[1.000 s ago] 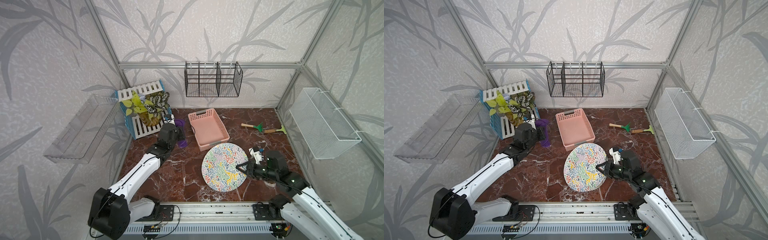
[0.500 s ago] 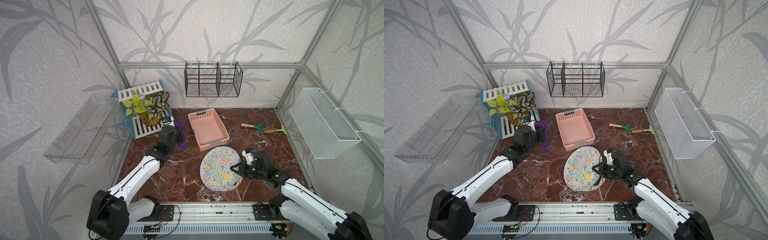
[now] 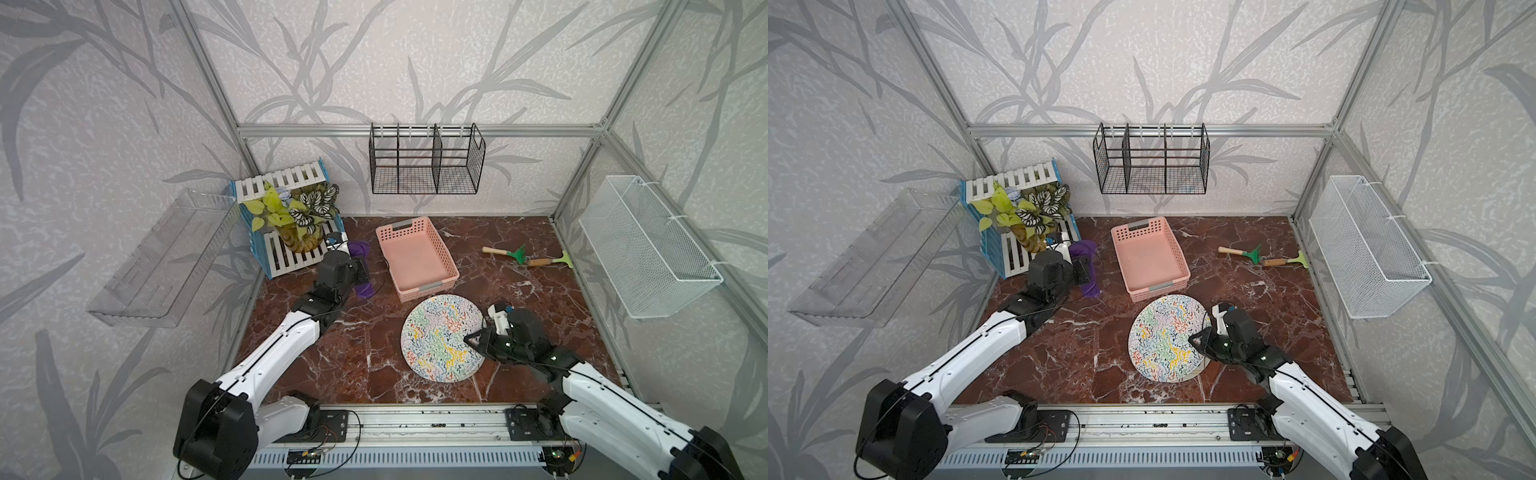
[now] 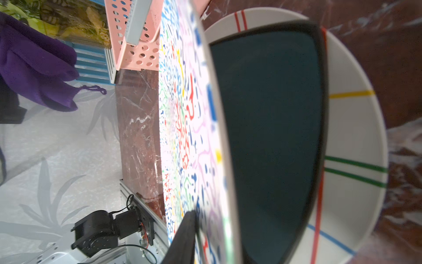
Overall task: Wipe the wet plate dry
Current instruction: Place the plate on the plate, then place the towel at the center of the board.
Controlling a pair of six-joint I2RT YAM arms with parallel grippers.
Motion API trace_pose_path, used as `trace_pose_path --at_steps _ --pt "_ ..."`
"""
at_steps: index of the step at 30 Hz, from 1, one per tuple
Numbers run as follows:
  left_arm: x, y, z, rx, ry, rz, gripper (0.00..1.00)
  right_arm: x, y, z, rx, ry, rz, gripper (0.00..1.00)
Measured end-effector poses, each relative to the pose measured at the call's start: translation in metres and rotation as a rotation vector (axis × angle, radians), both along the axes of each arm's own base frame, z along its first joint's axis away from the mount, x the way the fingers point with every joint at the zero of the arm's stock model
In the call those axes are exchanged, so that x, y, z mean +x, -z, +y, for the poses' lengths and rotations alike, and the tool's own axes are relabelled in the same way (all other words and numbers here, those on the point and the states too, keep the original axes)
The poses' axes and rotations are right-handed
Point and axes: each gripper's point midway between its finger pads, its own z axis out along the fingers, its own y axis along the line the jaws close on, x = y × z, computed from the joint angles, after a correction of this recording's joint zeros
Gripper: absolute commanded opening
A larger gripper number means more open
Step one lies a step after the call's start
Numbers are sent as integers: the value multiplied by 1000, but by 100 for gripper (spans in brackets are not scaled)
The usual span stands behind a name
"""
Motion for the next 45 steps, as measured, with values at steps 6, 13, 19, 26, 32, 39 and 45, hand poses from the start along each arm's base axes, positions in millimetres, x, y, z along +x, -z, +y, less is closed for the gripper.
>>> trace_pose_path --at_steps 6,13,19,26,32,39,45 --pt "0 0 0 0 0 0 0 -2 14 -10 -66 22 23 35" --pt "1 3 -1 1 4 8 0 -6 26 -21 -133 38 50 47" --pt "2 8 -3 0 9 22 0 -15 37 -34 -201 53 89 62" --pt "3 17 -8 -2 31 49 0 -17 31 -40 -227 64 83 69" --pt "5 29 -10 6 40 83 0 -2 -8 -51 -271 140 16 77" --pt "16 51 -15 31 43 158 14 28 -82 -63 -286 252 -144 83" --pt "14 98 -15 81 46 301 49 50 -94 -75 -312 323 -186 85"
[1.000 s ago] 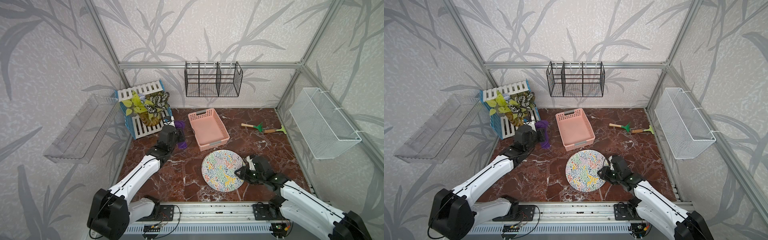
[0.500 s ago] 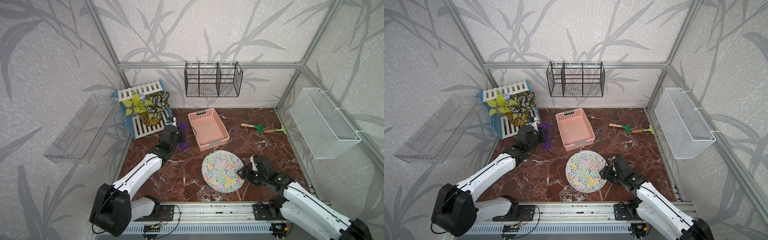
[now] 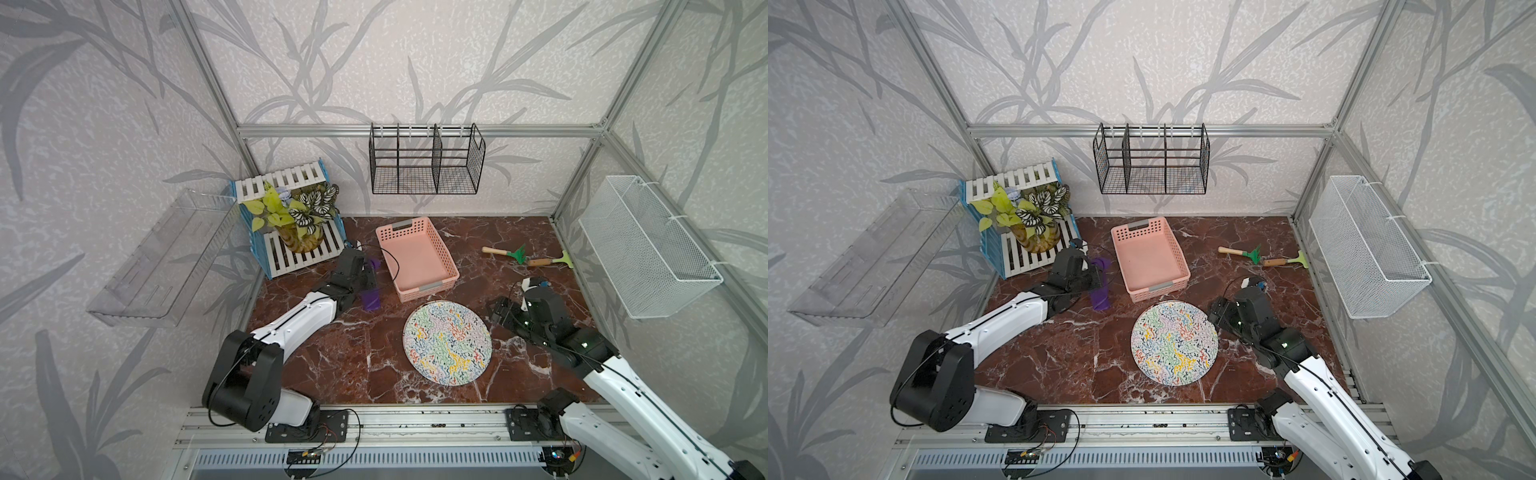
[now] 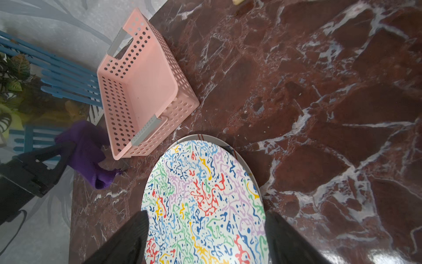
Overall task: Wipe the wet plate dry
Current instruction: Place the towel at the center of the board.
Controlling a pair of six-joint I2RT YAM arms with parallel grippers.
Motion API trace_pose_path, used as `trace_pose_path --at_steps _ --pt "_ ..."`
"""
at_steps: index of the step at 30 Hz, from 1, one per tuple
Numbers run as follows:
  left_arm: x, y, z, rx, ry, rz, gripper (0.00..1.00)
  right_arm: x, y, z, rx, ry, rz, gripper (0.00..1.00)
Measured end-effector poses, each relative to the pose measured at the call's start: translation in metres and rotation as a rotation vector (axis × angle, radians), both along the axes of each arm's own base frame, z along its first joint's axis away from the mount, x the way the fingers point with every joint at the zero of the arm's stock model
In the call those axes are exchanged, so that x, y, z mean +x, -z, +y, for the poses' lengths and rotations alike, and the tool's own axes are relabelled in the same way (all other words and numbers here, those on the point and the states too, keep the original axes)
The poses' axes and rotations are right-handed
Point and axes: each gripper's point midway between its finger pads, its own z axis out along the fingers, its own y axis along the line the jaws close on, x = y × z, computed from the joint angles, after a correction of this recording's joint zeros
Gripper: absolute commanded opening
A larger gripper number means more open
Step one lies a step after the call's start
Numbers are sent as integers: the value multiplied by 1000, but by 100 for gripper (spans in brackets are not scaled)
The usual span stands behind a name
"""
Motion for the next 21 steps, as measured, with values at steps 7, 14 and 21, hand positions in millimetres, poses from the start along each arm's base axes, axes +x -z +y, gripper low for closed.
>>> trace_pose_path --at_steps 7,14,21 --pt "-11 19 6 0 -45 81 97 35 -9 -17 18 90 -41 86" --pt "-23 -8 16 -31 -87 16 100 77 -39 -37 45 165 -138 89" --pt "-28 -100 45 -18 -172 -314 100 105 -43 -104 -39 337 -219 93"
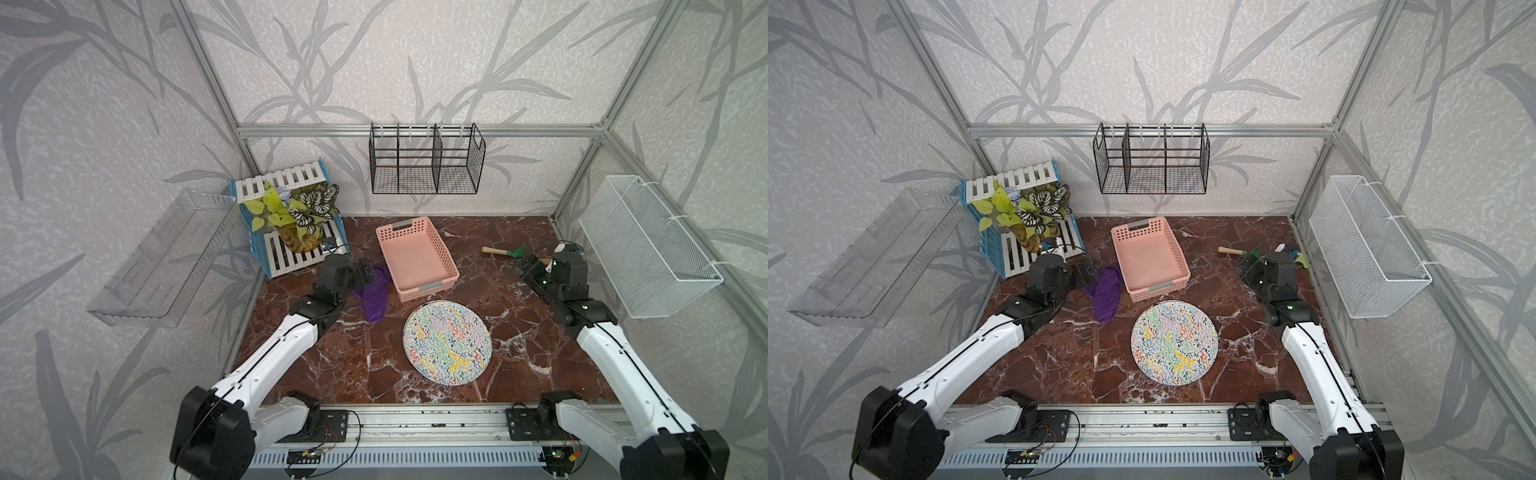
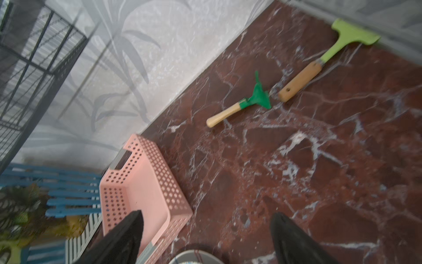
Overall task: Wipe the wet plate dry
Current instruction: Place the towel at the center of the board, then reset both arms
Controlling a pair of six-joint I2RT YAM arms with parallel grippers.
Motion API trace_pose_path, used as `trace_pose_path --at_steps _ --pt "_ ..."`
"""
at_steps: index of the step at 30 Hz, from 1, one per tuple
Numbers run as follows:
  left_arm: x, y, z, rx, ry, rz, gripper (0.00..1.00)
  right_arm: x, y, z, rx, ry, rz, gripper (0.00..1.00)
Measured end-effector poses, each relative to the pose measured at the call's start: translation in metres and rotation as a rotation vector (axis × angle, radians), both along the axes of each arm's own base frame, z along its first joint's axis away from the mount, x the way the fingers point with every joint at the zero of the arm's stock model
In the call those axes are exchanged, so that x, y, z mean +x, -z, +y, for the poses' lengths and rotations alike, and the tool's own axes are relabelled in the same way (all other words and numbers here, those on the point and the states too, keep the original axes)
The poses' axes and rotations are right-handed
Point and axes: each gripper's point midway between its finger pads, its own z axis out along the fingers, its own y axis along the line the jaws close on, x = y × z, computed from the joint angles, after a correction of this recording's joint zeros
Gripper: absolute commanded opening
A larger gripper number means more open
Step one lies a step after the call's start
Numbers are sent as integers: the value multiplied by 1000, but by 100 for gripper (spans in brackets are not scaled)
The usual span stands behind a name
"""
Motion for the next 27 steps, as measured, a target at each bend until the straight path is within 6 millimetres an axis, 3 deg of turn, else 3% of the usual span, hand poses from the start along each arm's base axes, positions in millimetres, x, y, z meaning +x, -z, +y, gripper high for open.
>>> trace_pose_path --at_steps 3,6,10,13,18,22,27 --pt "-7 -15 17 51 -54 -102 100 1 18 -35 -68 94 17 95" --pt "-13 -15 30 119 -95 -142 100 -4 50 -63 -146 169 100 98" --pt "-16 -15 43 194 -145 -158 100 -13 96 -79 -263 181 239 99" --pt "-19 -13 52 234 -183 -167 100 -13 119 -86 -342 166 293 99" --pt "-27 -6 67 289 -244 -167 100 -6 150 -92 -437 134 316 100" --pt "-31 -6 76 309 -285 -173 100 10 146 -89 -493 105 238 99" --pt "-35 0 84 337 -320 -174 100 35 141 -52 -610 -30 114 99"
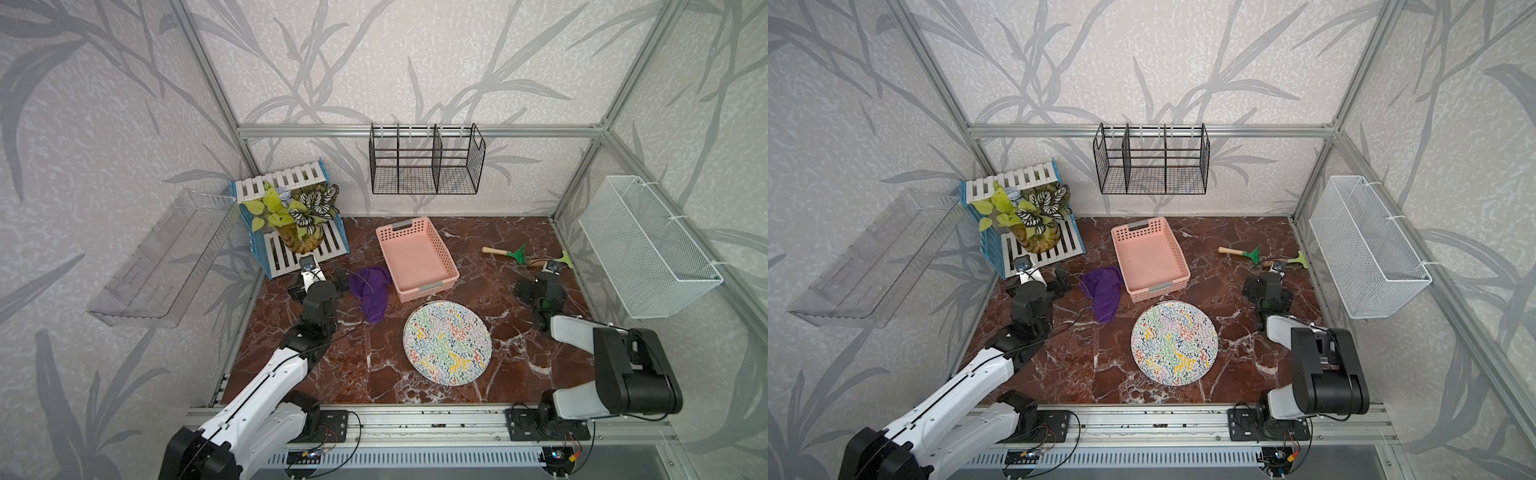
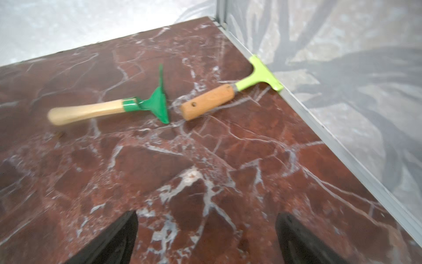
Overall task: Wipe the wet plate dry
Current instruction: Reset both arms
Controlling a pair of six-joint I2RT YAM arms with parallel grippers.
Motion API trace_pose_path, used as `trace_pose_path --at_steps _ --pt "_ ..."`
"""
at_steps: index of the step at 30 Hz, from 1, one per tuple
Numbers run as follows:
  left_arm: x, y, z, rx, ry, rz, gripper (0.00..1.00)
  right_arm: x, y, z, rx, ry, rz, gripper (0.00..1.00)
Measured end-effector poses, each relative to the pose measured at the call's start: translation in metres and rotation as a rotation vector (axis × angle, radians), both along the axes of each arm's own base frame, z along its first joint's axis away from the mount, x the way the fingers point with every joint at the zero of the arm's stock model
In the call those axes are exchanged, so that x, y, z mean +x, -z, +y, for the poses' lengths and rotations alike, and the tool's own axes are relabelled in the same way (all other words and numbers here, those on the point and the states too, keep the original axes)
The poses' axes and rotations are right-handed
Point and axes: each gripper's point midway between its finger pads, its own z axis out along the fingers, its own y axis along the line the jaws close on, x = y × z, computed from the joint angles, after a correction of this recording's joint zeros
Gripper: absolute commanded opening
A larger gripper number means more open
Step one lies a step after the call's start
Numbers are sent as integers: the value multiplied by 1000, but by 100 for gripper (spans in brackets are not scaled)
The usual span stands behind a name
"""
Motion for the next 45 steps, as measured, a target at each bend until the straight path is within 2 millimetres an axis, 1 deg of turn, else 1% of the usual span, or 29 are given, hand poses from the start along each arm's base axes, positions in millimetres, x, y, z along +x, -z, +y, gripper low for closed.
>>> trace_pose_path --at_steps 2,3,4,6,9,13,17,20,21,27,31,33,37,41,45 --pt "-2 4 3 14 -11 2 100 5 -2 15 -16 -74 -39 99" --pt "-3 6 4 20 -18 1 100 6 -3 17 -18 -93 -76 99" --pt "-4 8 6 28 -27 -3 100 4 1 15 -21 -99 -90 99" --pt "-6 12 12 39 -52 -11 100 -3 12 11 -20 -101 -56 99" --pt "-5 19 22 55 -100 -17 100 0 7 9 -28 -106 -98 99" --pt "1 33 36 76 -166 1 100 3 0 12 -32 -122 -119 99" --pt "9 47 49 91 -211 25 100 3 -1 13 -35 -128 -119 99" --pt "17 64 59 107 -237 73 100 3 -1 13 -36 -129 -119 99" --pt "23 72 61 112 -236 102 100 3 -1 13 -37 -129 -120 99" --pt "55 98 60 111 -168 187 100 3 -1 13 -38 -129 -120 99" --pt "65 114 58 108 -122 215 100 3 -1 13 -38 -129 -120 99" --pt "69 119 58 106 -100 213 100 3 -1 13 -38 -129 -120 99" --pt "74 121 59 90 -76 201 100 3 -1 13 -38 -129 -120 99" --pt "76 117 57 79 -44 168 100 3 -1 13 -38 -129 -120 99" --pt "67 119 52 76 -8 143 100 3 -1 13 -38 -129 -120 99"
